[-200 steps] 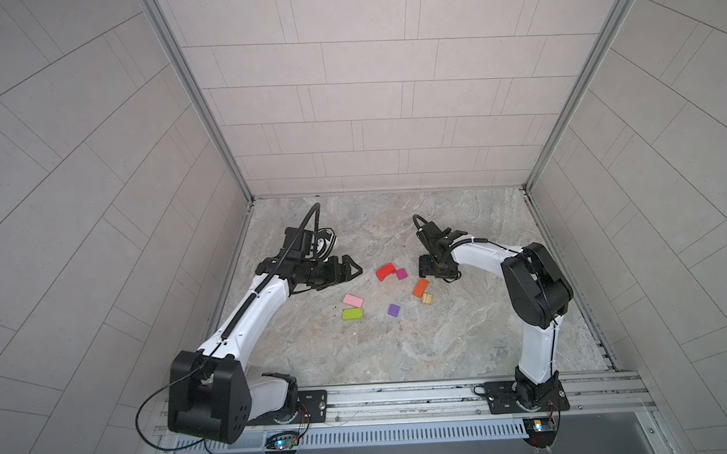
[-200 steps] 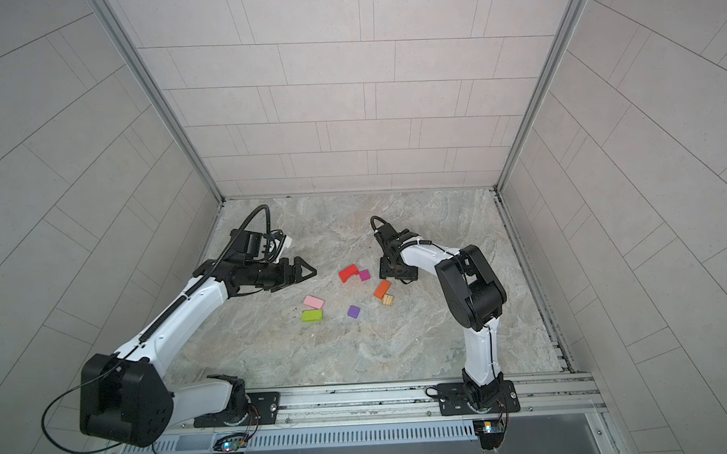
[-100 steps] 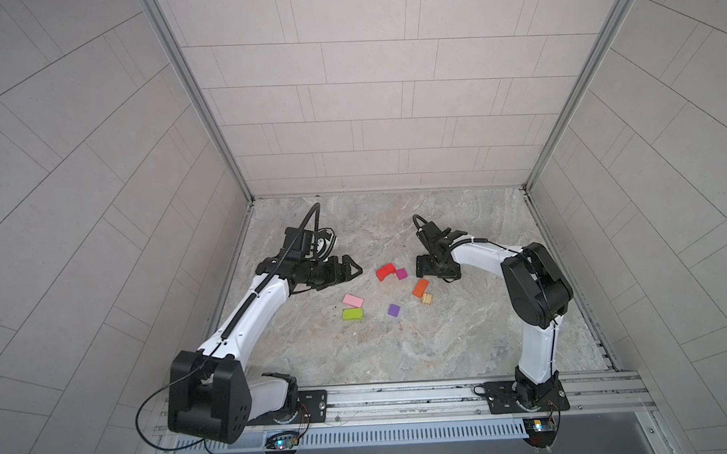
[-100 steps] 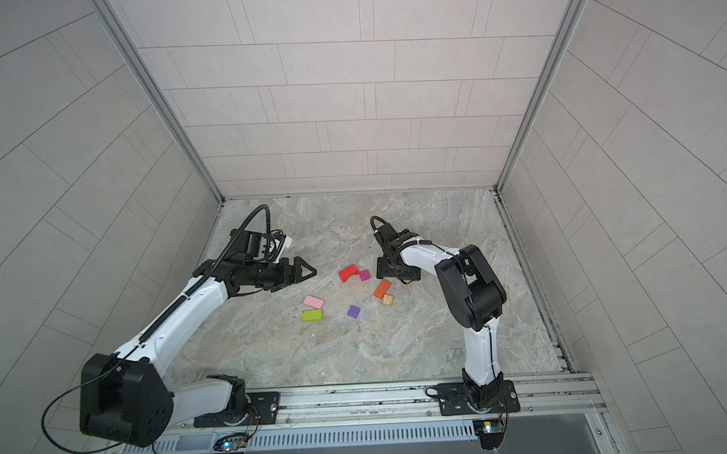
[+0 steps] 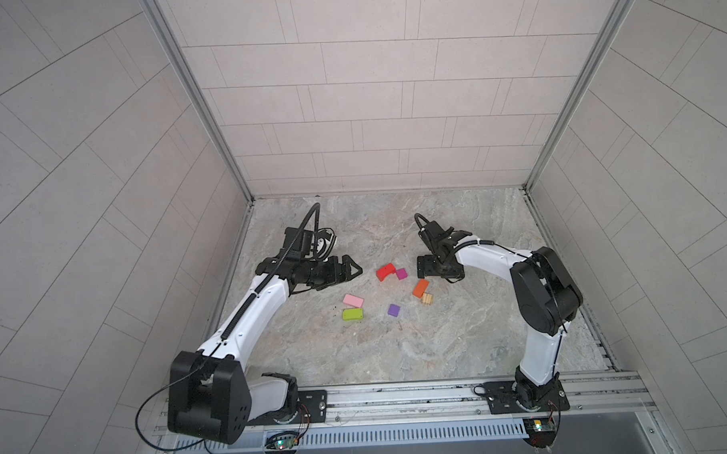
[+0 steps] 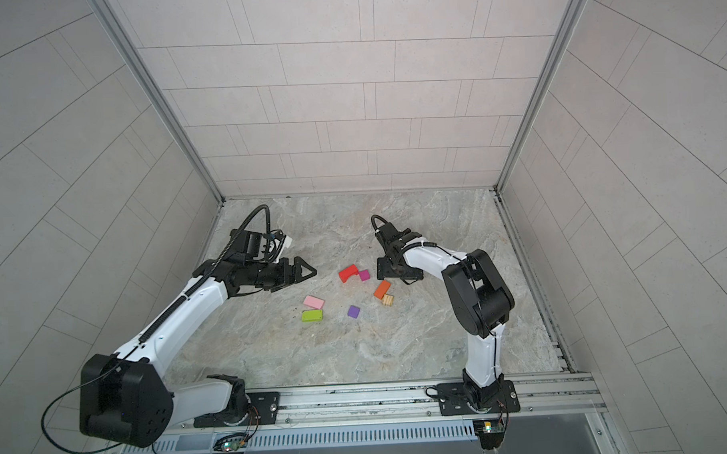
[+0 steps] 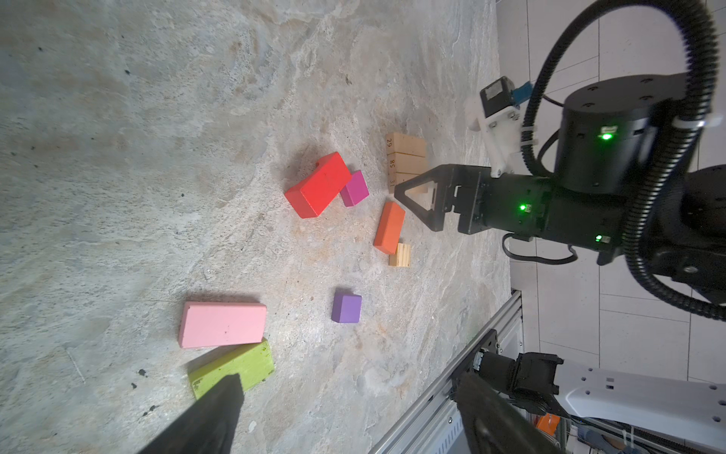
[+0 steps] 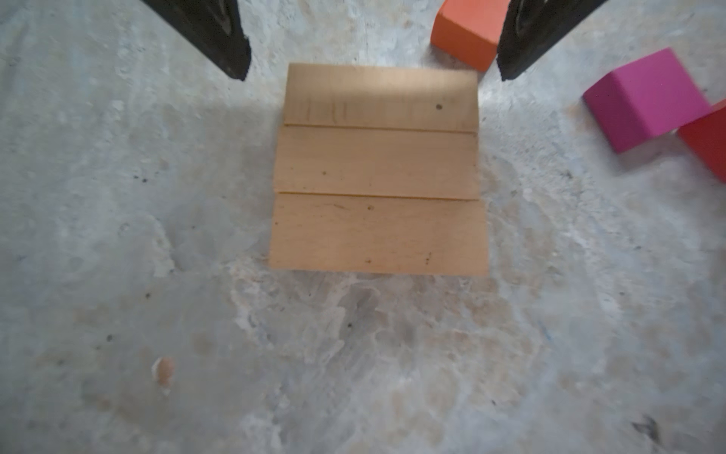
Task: Build the wood block tower
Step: 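Open the right gripper and raise it off the three wooden bars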
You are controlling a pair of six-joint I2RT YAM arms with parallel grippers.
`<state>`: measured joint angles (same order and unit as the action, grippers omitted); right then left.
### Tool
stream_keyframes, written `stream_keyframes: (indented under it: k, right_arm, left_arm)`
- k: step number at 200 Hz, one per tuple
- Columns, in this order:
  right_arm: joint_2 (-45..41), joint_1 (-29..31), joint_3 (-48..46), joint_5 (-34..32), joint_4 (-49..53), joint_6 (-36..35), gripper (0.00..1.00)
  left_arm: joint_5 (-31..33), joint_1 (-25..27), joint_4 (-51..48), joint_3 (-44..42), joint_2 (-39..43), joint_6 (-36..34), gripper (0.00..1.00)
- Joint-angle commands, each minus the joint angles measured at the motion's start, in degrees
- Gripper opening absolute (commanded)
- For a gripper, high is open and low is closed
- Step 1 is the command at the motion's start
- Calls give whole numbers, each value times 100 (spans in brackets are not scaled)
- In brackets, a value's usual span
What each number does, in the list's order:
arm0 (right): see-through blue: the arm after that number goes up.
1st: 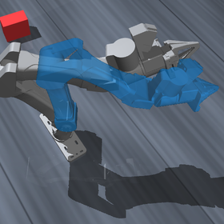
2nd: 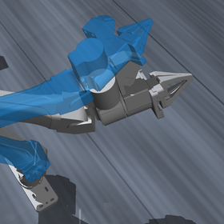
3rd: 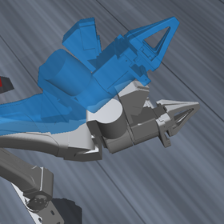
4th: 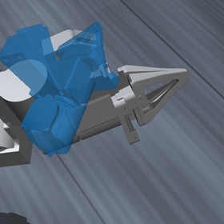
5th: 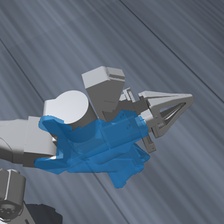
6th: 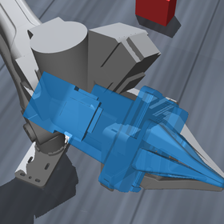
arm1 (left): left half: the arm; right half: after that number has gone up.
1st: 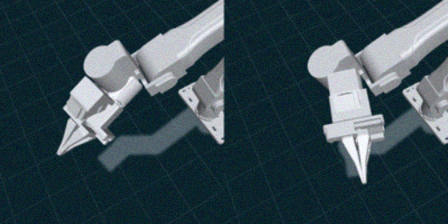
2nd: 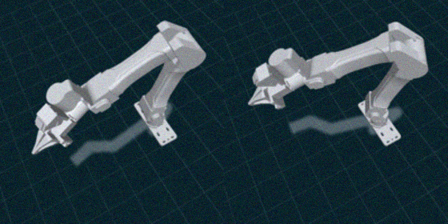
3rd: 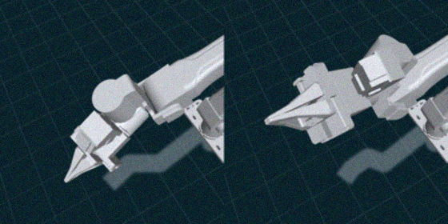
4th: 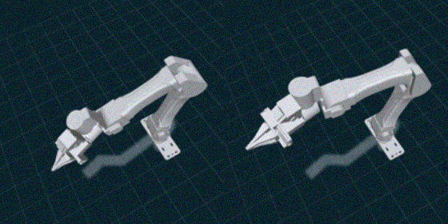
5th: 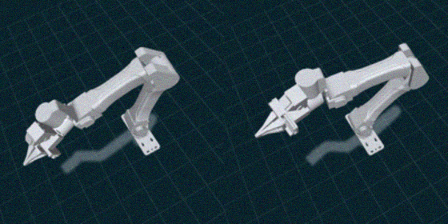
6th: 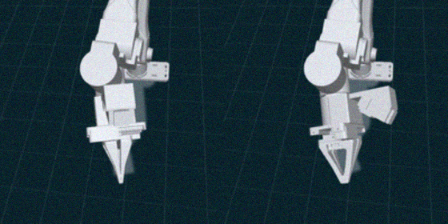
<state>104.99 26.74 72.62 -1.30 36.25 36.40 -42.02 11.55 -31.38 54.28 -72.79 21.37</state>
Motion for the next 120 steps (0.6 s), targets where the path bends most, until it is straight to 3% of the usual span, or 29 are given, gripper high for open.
stream_keyframes:
  k: [1, 75, 120]
  right_arm:
    - [-546, 58, -71, -138, 261, -106, 99]
    - [-1570, 155, -385, 127, 798, -394, 94]
    - [-1573, 401, -541, 313, 744, 215, 83]
  left_arm:
    - [-50, 15, -51, 30, 159, -93, 92]
    - [46, 14, -368, 44, 400, -393, 92]
    - [-34, 14, -59, -109, 406, -132, 92]
